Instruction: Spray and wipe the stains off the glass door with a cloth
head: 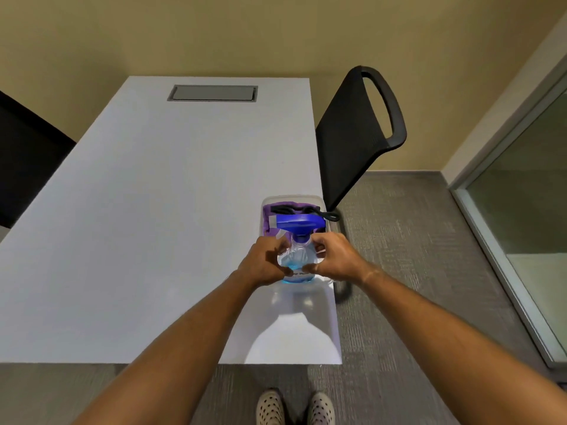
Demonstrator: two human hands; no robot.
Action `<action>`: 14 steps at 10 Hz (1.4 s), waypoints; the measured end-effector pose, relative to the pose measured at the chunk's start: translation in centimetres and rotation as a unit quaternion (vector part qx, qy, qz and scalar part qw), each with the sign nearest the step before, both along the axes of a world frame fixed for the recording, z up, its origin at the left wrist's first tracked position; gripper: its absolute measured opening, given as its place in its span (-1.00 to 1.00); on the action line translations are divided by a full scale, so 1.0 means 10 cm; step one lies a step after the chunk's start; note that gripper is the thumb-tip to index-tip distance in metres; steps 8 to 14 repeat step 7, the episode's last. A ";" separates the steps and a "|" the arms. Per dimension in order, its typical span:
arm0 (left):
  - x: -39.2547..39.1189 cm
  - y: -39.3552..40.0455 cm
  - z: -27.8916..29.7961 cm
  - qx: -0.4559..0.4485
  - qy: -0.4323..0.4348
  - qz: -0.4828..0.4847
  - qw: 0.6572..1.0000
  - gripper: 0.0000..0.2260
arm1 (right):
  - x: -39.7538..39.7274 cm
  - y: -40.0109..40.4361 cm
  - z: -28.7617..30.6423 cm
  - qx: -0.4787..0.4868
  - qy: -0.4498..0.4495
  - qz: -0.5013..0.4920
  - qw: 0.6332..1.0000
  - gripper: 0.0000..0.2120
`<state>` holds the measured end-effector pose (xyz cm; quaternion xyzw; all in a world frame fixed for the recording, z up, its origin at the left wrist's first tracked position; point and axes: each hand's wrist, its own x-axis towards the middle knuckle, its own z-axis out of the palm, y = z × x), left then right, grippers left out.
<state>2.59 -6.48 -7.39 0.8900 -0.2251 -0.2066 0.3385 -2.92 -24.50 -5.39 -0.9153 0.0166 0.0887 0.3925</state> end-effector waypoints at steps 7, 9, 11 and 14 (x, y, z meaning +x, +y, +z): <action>-0.10 0.41 0.43 0.130 -0.232 -0.053 0.962 0.02 | -0.38 -0.11 0.36 -0.323 -0.118 0.009 0.939 0.09; -0.10 0.41 0.43 0.130 -0.232 -0.053 0.962 0.02 | -0.38 -0.11 0.36 -0.323 -0.118 0.009 0.939 0.09; -0.10 0.41 0.43 0.130 -0.232 -0.053 0.962 0.02 | -0.38 -0.11 0.36 -0.323 -0.118 0.009 0.939 0.09; -0.10 0.41 0.43 0.130 -0.232 -0.053 0.962 0.02 | -0.38 -0.11 0.36 -0.323 -0.118 0.009 0.939 0.09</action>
